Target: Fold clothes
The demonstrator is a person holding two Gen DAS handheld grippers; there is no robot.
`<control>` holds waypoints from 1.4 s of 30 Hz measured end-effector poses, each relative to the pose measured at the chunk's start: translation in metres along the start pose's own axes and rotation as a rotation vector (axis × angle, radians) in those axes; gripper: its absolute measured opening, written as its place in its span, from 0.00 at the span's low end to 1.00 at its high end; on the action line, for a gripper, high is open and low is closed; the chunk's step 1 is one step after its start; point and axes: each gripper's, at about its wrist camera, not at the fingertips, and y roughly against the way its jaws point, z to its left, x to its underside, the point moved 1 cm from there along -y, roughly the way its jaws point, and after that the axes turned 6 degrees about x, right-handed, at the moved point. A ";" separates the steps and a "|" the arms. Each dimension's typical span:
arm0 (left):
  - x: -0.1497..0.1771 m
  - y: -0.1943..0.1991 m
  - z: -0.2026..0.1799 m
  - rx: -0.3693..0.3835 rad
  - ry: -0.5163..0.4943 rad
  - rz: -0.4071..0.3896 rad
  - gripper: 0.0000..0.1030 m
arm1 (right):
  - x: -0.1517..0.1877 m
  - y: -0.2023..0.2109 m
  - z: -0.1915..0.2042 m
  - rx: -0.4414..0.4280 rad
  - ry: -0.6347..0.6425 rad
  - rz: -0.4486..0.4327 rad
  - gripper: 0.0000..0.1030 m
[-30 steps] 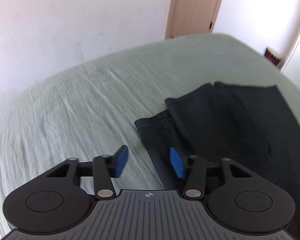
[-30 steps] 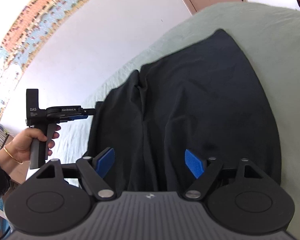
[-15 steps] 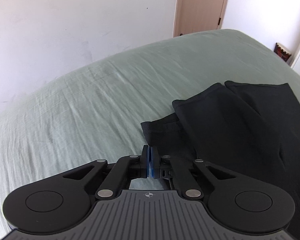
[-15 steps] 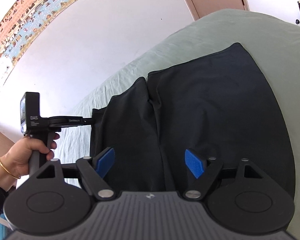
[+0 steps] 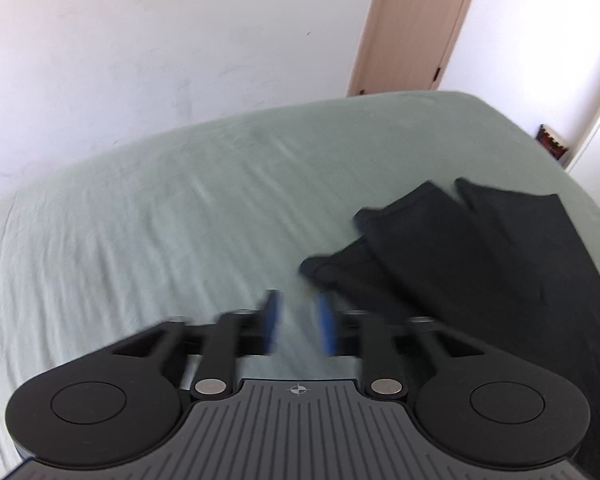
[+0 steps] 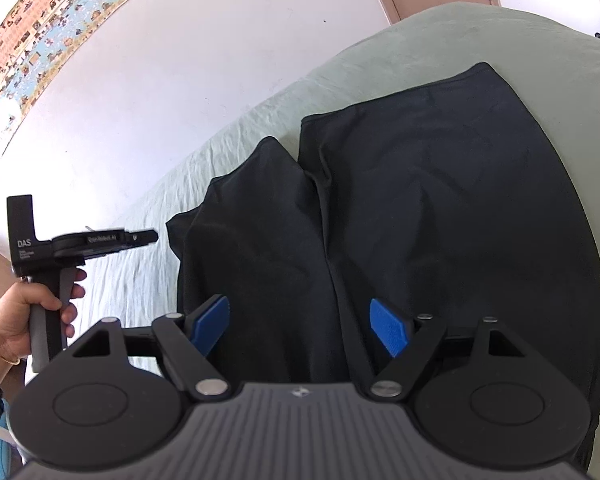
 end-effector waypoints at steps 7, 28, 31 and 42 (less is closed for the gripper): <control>-0.026 -0.043 -0.029 -0.074 -0.123 0.100 0.42 | 0.000 -0.005 0.003 -0.016 0.014 0.018 0.78; 0.006 -0.012 0.025 -0.150 0.021 0.092 0.10 | 0.004 -0.018 0.001 -0.014 0.017 0.055 0.78; 0.006 0.000 0.028 -0.116 0.049 0.052 0.14 | 0.003 -0.014 0.005 -0.038 0.035 0.039 0.78; -0.025 -0.010 -0.020 -0.036 -0.305 0.171 0.38 | 0.011 -0.003 0.080 -0.217 0.294 0.027 0.78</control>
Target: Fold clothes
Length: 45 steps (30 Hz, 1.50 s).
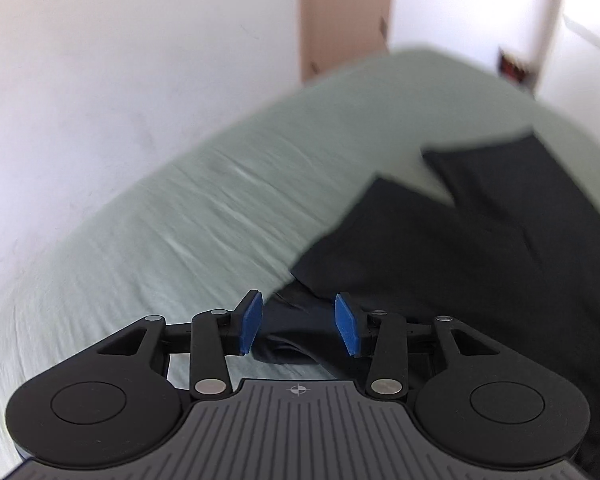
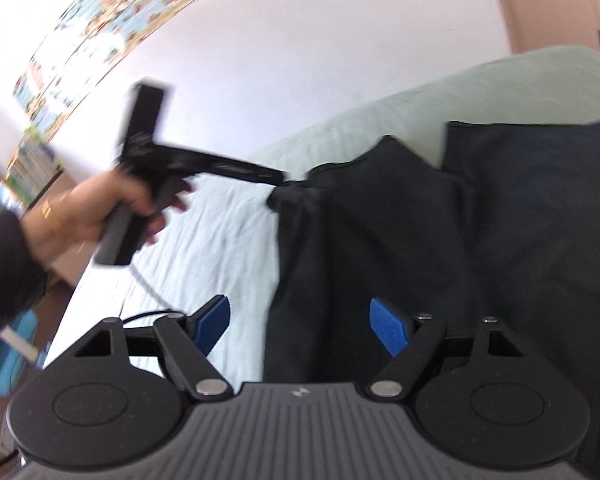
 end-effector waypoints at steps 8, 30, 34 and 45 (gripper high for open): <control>0.002 -0.029 -0.002 -0.029 -0.044 0.040 0.38 | 0.011 -0.010 0.007 -0.022 0.005 0.060 0.78; 0.038 0.045 0.038 -0.013 -0.026 -0.009 0.04 | 0.017 -0.021 0.042 -0.064 0.094 0.109 0.78; 0.060 0.022 0.041 -0.033 -0.014 0.084 0.05 | 0.026 -0.023 0.055 -0.043 0.157 0.118 0.78; 0.055 0.061 0.052 0.098 0.190 0.001 0.40 | 0.034 -0.022 0.076 0.030 0.304 0.090 0.70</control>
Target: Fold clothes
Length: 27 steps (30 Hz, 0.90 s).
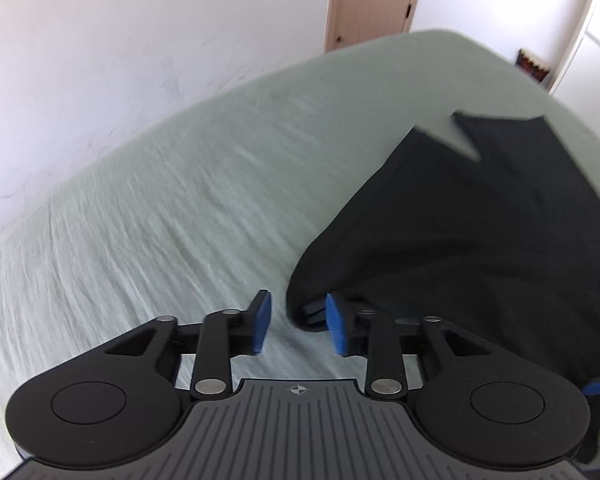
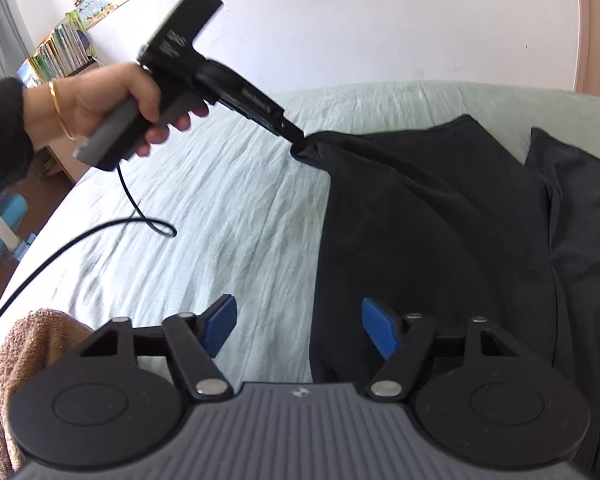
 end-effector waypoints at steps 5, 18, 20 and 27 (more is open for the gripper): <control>0.002 -0.007 0.004 0.119 0.168 0.032 0.48 | -0.007 -0.005 0.002 0.035 0.045 -0.012 0.70; 0.019 -0.055 0.011 0.210 0.538 0.027 0.48 | -0.018 -0.017 -0.004 0.045 0.016 0.003 0.67; 0.018 -0.063 0.015 0.216 0.588 0.018 0.48 | -0.018 -0.024 0.001 0.063 0.048 0.018 0.67; 0.007 -0.066 0.021 0.199 0.604 -0.045 0.26 | -0.005 -0.056 -0.001 0.170 0.085 0.111 0.03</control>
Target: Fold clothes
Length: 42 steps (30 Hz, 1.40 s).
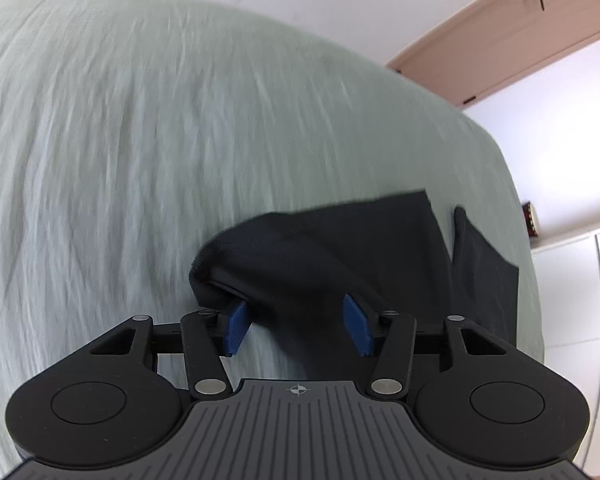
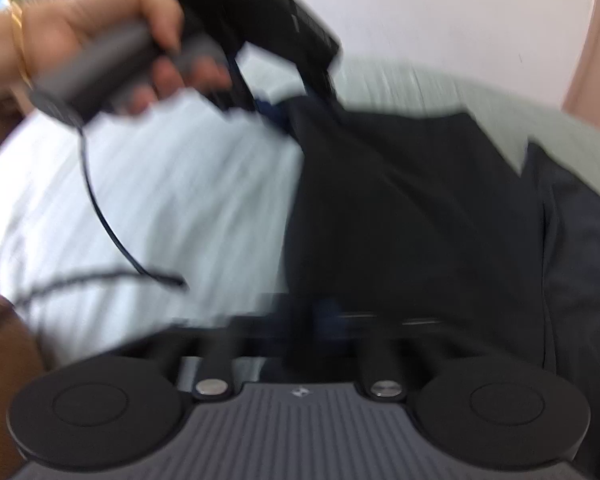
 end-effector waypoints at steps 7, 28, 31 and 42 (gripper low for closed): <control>-0.003 0.039 -0.028 -0.078 -0.235 -0.107 0.03 | -0.007 0.031 -0.011 -0.176 -0.061 -0.054 0.03; -0.001 0.056 -0.006 -0.267 -0.249 -0.152 0.46 | 0.026 0.047 -0.015 -0.303 -0.091 0.016 0.49; 0.003 0.041 -0.005 -0.236 -0.196 -0.117 0.46 | 0.032 0.047 -0.009 -0.304 -0.082 0.031 0.49; 0.001 0.007 0.005 -0.193 -0.097 -0.063 0.46 | 0.029 0.029 -0.005 -0.280 -0.076 0.041 0.49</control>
